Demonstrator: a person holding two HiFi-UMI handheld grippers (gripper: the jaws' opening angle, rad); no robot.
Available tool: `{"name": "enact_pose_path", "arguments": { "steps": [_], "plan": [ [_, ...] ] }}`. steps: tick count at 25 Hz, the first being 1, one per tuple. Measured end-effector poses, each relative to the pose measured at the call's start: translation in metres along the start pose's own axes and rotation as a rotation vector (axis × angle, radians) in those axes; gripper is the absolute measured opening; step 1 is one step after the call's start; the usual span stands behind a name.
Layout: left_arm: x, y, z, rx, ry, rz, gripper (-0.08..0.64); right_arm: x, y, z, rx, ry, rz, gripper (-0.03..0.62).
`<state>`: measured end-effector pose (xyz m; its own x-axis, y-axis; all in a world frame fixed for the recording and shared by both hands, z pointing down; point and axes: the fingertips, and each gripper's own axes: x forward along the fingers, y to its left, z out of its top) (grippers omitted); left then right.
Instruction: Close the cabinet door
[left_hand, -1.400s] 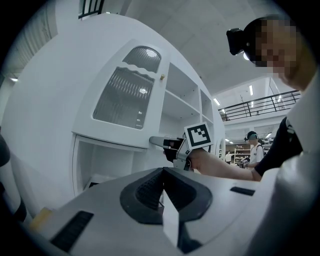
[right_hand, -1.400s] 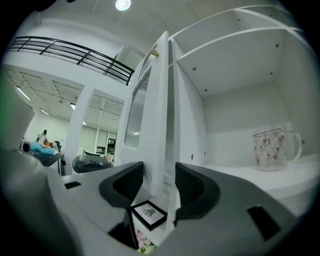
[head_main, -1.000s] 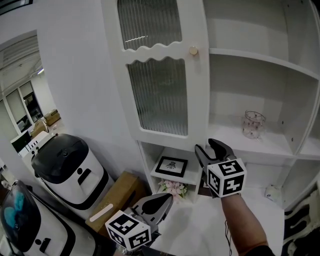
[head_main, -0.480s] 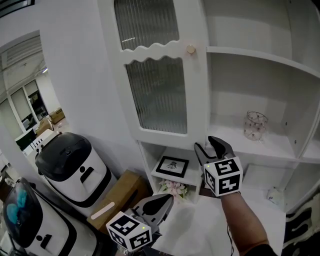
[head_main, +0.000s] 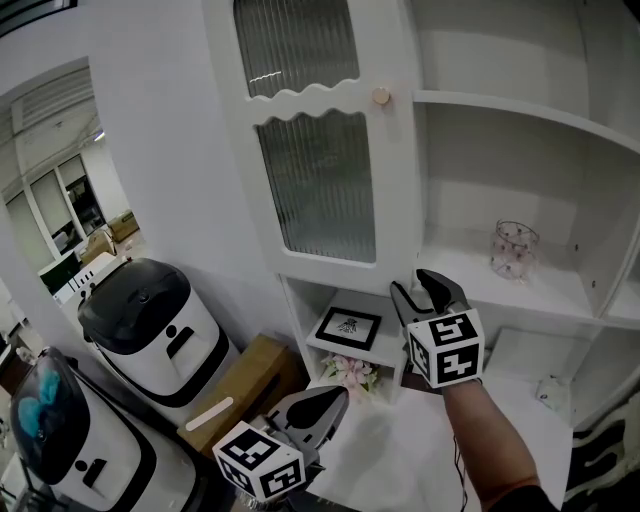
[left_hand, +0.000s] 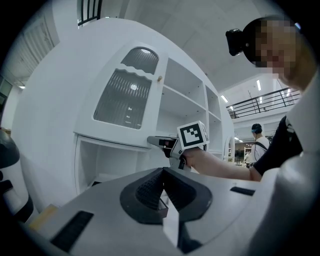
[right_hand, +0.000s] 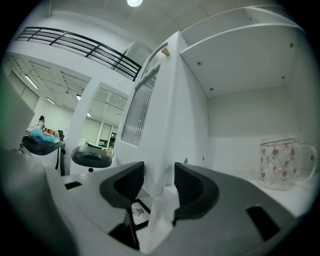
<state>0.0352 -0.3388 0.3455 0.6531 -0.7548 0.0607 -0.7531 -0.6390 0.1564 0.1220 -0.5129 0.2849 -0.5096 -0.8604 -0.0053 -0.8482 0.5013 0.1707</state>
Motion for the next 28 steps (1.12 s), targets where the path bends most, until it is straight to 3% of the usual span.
{"name": "enact_pose_path", "arguments": {
  "steps": [10,13,21,28],
  "plan": [
    [-0.011,-0.006,-0.003,-0.005,-0.006,0.028,0.005,-0.027,-0.005,-0.005,0.066,-0.029,0.004,0.11],
    [-0.014,-0.007,-0.006,-0.013,-0.004,0.035,0.005,-0.038,-0.003,-0.003,0.053,-0.05,0.001,0.053],
    [-0.019,-0.002,-0.016,-0.027,0.002,0.056,0.005,-0.053,0.029,-0.012,0.25,-0.072,0.175,0.016],
    [-0.051,0.002,-0.014,-0.028,-0.009,0.038,0.005,-0.068,0.066,-0.014,0.253,-0.048,0.185,0.011]
  ]
}}
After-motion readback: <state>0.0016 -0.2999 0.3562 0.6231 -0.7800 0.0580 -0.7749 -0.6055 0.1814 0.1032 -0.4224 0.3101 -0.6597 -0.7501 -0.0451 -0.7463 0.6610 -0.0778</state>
